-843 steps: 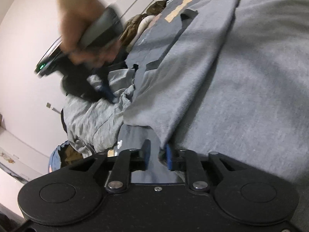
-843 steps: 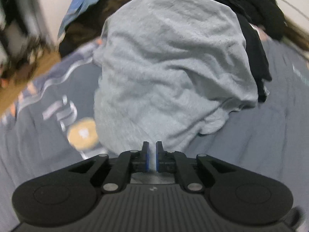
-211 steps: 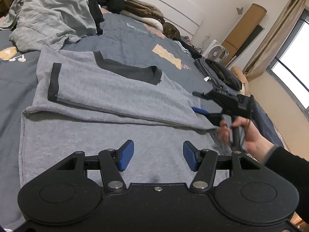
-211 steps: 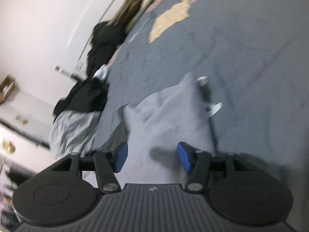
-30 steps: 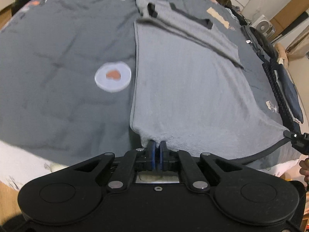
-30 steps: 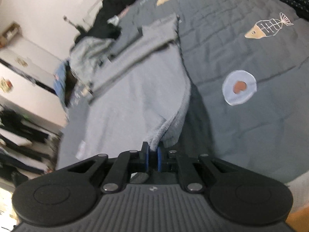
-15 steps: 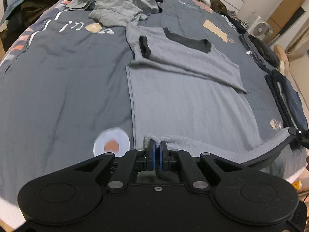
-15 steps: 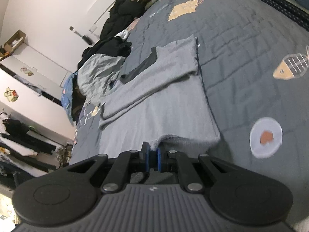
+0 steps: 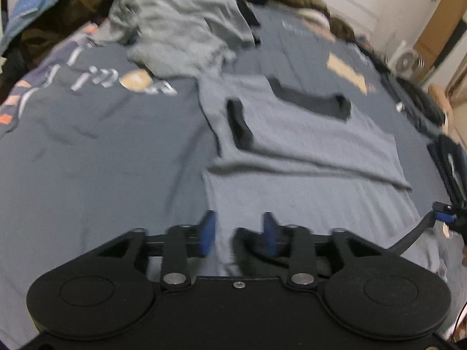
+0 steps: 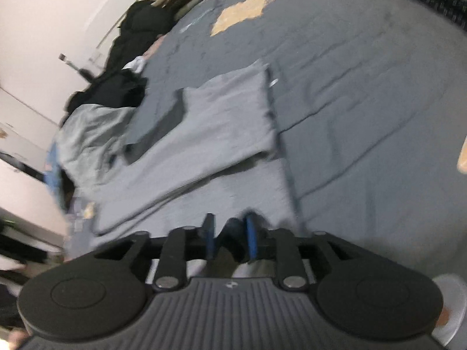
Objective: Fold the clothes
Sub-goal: 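Lift the black-trimmed hem with both grippers and fold it over the sweatshirt body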
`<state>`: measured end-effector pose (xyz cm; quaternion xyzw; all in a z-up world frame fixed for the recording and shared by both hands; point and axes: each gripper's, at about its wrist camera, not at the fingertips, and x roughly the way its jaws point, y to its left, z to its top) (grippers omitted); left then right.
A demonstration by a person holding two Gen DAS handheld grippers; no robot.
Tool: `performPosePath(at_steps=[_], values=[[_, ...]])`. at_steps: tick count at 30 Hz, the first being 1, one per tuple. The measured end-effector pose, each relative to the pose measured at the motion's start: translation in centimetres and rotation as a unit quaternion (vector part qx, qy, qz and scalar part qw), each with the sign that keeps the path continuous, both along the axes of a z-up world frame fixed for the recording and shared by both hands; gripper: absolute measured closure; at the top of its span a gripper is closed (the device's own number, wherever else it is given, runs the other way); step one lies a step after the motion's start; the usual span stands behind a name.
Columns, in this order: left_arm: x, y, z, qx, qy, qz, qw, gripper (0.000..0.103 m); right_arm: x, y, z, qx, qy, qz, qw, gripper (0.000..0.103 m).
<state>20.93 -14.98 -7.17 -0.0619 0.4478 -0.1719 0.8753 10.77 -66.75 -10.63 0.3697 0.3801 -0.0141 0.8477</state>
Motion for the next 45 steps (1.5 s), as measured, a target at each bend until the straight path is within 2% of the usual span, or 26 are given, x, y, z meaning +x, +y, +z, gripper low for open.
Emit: performPosePath(at_steps=[1, 4, 7, 10, 12, 18, 22, 23, 24, 25, 26, 27, 30, 32, 33, 34, 35, 38, 39, 40, 42, 45], values=[[-0.4, 0.5, 0.1, 0.011, -0.015, -0.004, 0.9998, 0.062, -0.1, -0.2, -0.2, -0.009, -0.008, -0.007, 1.000, 0.065], [-2.5, 0.9, 0.6, 0.046, -0.062, -0.051, 0.9958, 0.062, -2.2, -0.9, 0.3, -0.014, -0.054, -0.025, 0.998, 0.060], [-4.8, 0.0, 0.3, 0.089, -0.097, -0.113, 0.9848, 0.062, -3.4, -0.5, 1.4, -0.093, -0.067, 0.001, 0.993, 0.059], [-6.9, -1.6, -0.5, 0.143, -0.137, -0.162, 0.9667, 0.062, -4.3, 0.9, 2.1, -0.190, -0.077, 0.060, 0.977, 0.058], [-7.7, -2.8, -1.0, 0.170, -0.151, -0.192, 0.9547, 0.062, -4.7, 1.7, 1.8, -0.224, -0.085, 0.095, 0.966, 0.057], [-8.5, -6.5, -2.8, 0.253, -0.176, -0.262, 0.9143, 0.062, -4.3, 3.9, 0.9, -0.276, -0.077, 0.181, 0.941, 0.055], [-8.7, -8.4, -4.2, 0.297, -0.199, -0.312, 0.8803, 0.062, -3.2, 4.4, 0.0, -0.291, -0.069, 0.190, 0.935, 0.052], [-8.6, -8.9, -4.5, 0.304, -0.199, -0.322, 0.8743, 0.062, -2.8, 4.4, -0.3, -0.288, -0.066, 0.191, 0.936, 0.052], [-8.2, -9.2, -4.8, 0.304, -0.194, -0.329, 0.8729, 0.070, -2.5, 4.4, -0.6, -0.286, -0.063, 0.190, 0.937, 0.051], [-7.7, -9.2, -4.8, 0.293, -0.184, -0.328, 0.8787, 0.095, -2.2, 4.4, -0.9, -0.284, -0.058, 0.189, 0.938, 0.050], [-7.1, -9.2, -4.8, 0.281, -0.173, -0.326, 0.8859, 0.097, -1.8, 4.4, -1.3, -0.283, -0.050, 0.186, 0.940, 0.050], [-6.4, -9.0, -4.7, 0.262, -0.160, -0.318, 0.8972, 0.097, -1.5, 4.3, -1.7, -0.281, -0.043, 0.183, 0.941, 0.049], [-4.8, -8.5, -4.0, 0.232, -0.151, -0.288, 0.9167, 0.098, -1.1, 4.0, -2.6, -0.265, -0.033, 0.172, 0.948, 0.052], [-3.9, -8.0, -3.2, 0.205, -0.143, -0.261, 0.9323, 0.098, -1.0, 3.8, -2.8, -0.249, -0.036, 0.167, 0.953, 0.062], [-3.6, -7.7, -2.8, 0.192, -0.143, -0.246, 0.9393, 0.098, -1.0, 3.7, -2.8, -0.246, -0.036, 0.165, 0.955, 0.080], [-3.3, -7.4, -2.4, 0.179, -0.142, -0.232, 0.9456, 0.098, -0.9, 3.7, -2.7, -0.242, -0.038, 0.162, 0.956, 0.091], [-3.2, -7.1, -2.2, 0.172, -0.139, -0.220, 0.9501, 0.098, -0.9, 3.5, -2.6, -0.238, -0.044, 0.154, 0.958, 0.094], [-3.0, -6.9, -1.8, 0.165, -0.115, -0.206, 0.9577, 0.090, -1.1, 2.6, -1.8, -0.215, -0.066, 0.118, 0.967, 0.098], [-3.2, -6.6, -1.7, 0.161, -0.110, -0.204, 0.9593, 0.081, -1.1, 2.4, -1.6, -0.211, -0.072, 0.106, 0.969, 0.098], [-3.5, -6.2, -1.5, 0.154, -0.112, -0.199, 0.9613, 0.065, -1.2, 2.1, -1.3, -0.207, -0.078, 0.093, 0.971, 0.098], [-3.8, -5.1, -1.3, 0.136, -0.116, -0.184, 0.9667, 0.040, -1.3, 1.6, -0.9, -0.202, -0.085, 0.077, 0.973, 0.098], [-3.9, -3.6, -1.4, 0.109, -0.106, -0.164, 0.9747, 0.040, -1.2, 1.0, -1.0, -0.201, -0.076, 0.080, 0.973, 0.098]])
